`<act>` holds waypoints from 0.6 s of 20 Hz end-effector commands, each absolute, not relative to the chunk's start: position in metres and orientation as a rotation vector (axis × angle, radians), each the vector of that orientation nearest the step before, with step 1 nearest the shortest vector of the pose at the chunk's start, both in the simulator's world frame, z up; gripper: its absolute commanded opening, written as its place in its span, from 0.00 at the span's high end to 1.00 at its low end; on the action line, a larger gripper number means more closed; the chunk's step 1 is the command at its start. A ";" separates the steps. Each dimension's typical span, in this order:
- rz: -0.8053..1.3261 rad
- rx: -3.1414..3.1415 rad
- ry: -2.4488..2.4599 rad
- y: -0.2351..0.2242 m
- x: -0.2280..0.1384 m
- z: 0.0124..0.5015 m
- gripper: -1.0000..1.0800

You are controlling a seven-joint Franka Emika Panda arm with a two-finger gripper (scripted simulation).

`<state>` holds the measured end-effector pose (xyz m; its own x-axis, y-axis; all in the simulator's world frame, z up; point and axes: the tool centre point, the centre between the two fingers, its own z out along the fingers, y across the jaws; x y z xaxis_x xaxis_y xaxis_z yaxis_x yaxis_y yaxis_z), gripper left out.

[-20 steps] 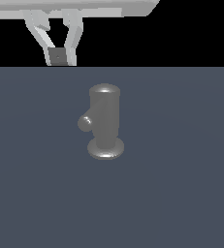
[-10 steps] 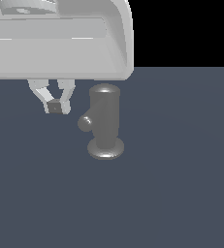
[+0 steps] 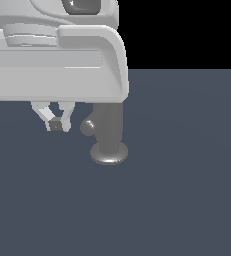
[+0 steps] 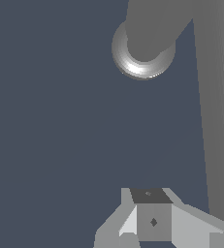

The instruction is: Turn on the faucet by rotating a designated handle.

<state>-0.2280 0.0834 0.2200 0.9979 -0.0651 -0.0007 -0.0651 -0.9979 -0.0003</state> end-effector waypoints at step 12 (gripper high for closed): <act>0.000 -3.139 0.103 0.052 -0.224 0.219 1.00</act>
<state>-0.2260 0.0620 0.2189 0.9984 -0.0571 -0.0010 -0.0571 -0.9984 0.0004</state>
